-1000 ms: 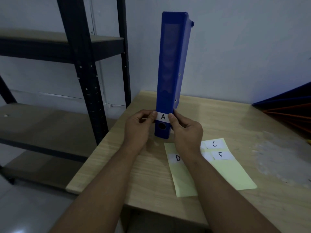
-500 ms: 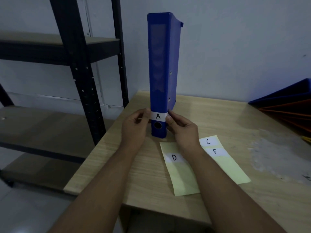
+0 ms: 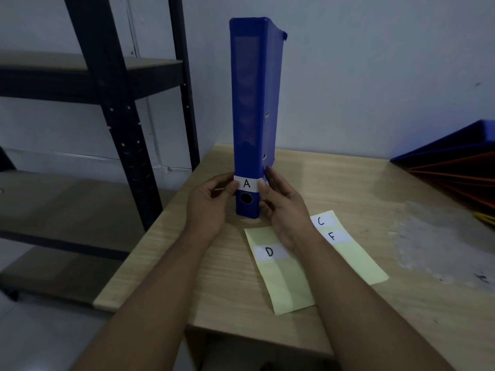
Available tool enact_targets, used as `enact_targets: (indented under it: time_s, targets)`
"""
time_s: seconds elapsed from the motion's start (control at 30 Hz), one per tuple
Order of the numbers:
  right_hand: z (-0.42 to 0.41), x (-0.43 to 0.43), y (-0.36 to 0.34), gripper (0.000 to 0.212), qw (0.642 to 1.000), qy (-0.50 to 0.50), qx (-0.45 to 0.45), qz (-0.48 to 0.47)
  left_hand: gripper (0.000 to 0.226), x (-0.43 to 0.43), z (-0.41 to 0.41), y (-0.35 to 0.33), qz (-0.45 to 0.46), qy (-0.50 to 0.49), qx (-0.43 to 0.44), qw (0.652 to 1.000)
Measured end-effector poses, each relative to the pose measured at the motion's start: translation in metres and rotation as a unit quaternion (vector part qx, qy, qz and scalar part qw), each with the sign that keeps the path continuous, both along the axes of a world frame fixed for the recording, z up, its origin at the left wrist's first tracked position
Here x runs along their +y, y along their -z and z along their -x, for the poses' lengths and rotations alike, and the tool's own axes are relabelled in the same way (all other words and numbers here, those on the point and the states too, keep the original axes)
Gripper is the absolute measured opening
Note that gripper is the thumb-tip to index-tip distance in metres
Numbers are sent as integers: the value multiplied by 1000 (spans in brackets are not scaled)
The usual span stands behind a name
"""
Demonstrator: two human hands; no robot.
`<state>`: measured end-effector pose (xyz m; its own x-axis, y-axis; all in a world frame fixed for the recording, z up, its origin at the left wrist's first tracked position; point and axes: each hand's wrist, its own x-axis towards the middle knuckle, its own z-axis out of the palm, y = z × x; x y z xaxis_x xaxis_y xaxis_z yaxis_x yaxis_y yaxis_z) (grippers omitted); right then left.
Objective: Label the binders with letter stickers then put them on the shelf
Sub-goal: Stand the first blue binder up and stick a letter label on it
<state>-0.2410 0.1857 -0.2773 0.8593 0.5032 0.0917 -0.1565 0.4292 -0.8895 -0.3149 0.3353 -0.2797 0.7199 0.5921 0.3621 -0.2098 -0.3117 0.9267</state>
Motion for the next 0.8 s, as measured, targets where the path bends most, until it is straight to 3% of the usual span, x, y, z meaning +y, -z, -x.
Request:
enact_targets:
  time_s: [0.1, 0.33, 0.63, 0.8]
  targets:
    - [-1, 2, 0, 70, 999, 22, 23, 15, 29, 0, 0, 0, -1, 6, -2, 1000]
    - [-10, 3, -5, 54, 996, -20, 91, 11, 29, 0, 0, 2, -9, 5, -8, 1000]
    - [-14, -1, -7, 44, 992, -33, 123, 1, 29, 0, 0, 2, -3, 7, -3, 1000]
    - [-15, 0, 1, 51, 995, -30, 99, 6, 27, -1, 1, 1, 1, 4, 1, 1000]
